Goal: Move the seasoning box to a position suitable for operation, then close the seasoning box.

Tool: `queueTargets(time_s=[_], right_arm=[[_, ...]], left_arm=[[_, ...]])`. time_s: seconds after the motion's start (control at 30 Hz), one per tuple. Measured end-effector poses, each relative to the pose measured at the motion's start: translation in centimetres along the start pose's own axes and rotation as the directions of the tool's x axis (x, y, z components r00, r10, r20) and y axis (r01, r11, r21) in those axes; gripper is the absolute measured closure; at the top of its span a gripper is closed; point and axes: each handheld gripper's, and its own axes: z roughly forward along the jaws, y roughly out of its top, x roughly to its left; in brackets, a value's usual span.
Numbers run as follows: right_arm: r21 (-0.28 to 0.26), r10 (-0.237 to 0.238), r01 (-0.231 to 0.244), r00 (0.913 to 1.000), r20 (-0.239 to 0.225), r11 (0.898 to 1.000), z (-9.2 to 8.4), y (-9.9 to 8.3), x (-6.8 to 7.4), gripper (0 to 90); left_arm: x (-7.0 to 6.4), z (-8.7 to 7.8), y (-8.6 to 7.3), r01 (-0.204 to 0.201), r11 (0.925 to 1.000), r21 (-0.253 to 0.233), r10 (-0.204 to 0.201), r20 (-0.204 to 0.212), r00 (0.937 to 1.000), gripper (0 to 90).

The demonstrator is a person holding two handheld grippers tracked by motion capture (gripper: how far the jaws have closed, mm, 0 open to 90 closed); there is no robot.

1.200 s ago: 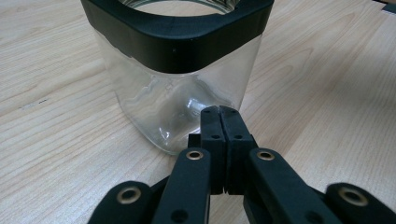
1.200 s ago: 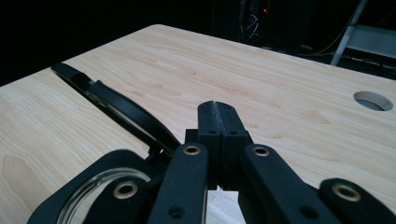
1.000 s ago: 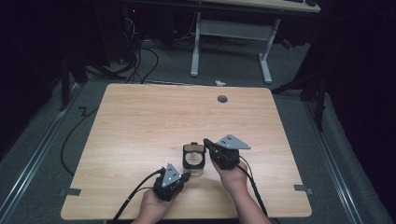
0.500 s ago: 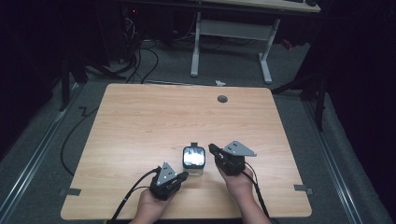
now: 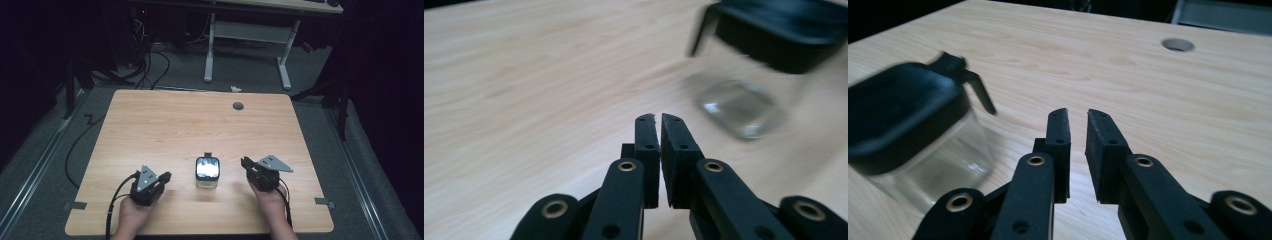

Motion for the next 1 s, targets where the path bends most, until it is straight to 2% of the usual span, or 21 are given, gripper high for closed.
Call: queueTargets(time_s=[0.03,0.13,0.17,0.23,0.27,0.3,0.33,0.37,0.43,0.47,0.5,0.6,0.67,0.8,0.93,1.0], right_arm=[[0.000,0.000,0.000,1.0000,0.000,1.000,0.0,0.0,0.0,78.8],[0.009,0.018,-0.018,0.9991,0.037,1.000,-0.8,-1.1,-1.6,76.3],[0.009,0.018,-0.018,0.9991,0.037,1.000,-0.8,-1.1,-1.6,76.3],[0.009,0.036,-0.037,0.9977,0.057,0.999,-1.4,-1.7,-2.5,74.6],[0.013,0.060,-0.062,0.9952,0.077,0.998,-2.1,-2.4,-3.5,72.3],[0.013,0.060,-0.062,0.9952,0.077,0.998,-2.1,-2.4,-3.5,72.3],[0.017,0.080,-0.081,0.9925,0.093,0.997,-2.8,-3.1,-4.5,69.6],[0.017,0.080,-0.081,0.9925,0.093,0.997,-2.8,-3.1,-4.5,69.6],[0.023,0.090,-0.093,0.9889,0.118,0.995,-3.5,-3.7,-5.4,64.8],[0.025,0.084,-0.088,0.9882,0.128,0.996,-4.0,-4.1,-5.8,63.1],[0.028,0.069,-0.075,0.9851,0.157,0.997,-4.5,-4.6,-6.1,62.2],[0.026,0.066,-0.073,0.9767,0.204,0.997,-5.8,-5.6,-6.9,59.4],[0.024,0.071,-0.077,0.9749,0.211,0.997,-5.9,-5.6,-7.1,58.8],[0.013,0.079,-0.083,0.9757,0.205,0.996,-5.8,-5.5,-7.2,58.5],[0.033,0.071,-0.078,0.9786,0.193,0.996,-5.7,-5.9,-7.1,58.2],[0.032,0.085,-0.093,0.9783,0.189,0.995,-5.7,-5.9,-7.1,57.9]], left_arm=[[0.4,0.0,0.2,-0.002,1.0000,-0.002,0.002,-0.015,0.9999,84.7],[2.1,0.0,0.6,-0.006,1.0000,0.001,0.006,-0.062,0.9981,81.4],[2.6,0.0,0.7,-0.005,1.0000,-0.001,0.005,-0.075,0.9972,81.4],[3.3,0.0,1.0,0.011,0.9999,-0.008,-0.012,-0.093,0.9956,79.9],[3.5,0.0,1.2,0.017,0.9998,-0.014,-0.019,-0.098,0.9950,78.9],[3.7,0.0,1.3,0.021,0.9996,-0.021,-0.023,-0.102,0.9945,78.9],[3.9,0.0,1.4,0.017,0.9995,-0.025,-0.020,-0.104,0.9944,77.5],[4.0,0.1,1.4,0.014,0.9995,-0.029,-0.017,-0.107,0.9941,77.5],[4.3,0.2,1.3,-0.009,0.9997,-0.022,0.006,-0.119,0.9928,75.4],[4.5,0.2,1.2,-0.026,0.9995,-0.016,0.023,-0.131,0.9912,74.0],[4.6,0.2,1.2,-0.036,0.9993,-0.014,0.033,-0.141,0.9894,72.4],[5.0,-0.1,1.1,-0.037,0.9992,-0.015,0.034,-0.159,0.9867,69.6],[5.2,0.0,1.1,-0.017,0.9998,-0.011,0.015,-0.162,0.9867,69.2],[4.8,0.2,0.9,-0.032,0.9995,-0.003,0.031,-0.162,0.9863,67.8],[4.5,0.3,0.8,-0.026,0.9996,-0.005,0.025,-0.157,0.9873,66.9],[4.4,0.3,0.4,-0.036,0.9993,0.011,0.037,-0.158,0.9868,66.9]])
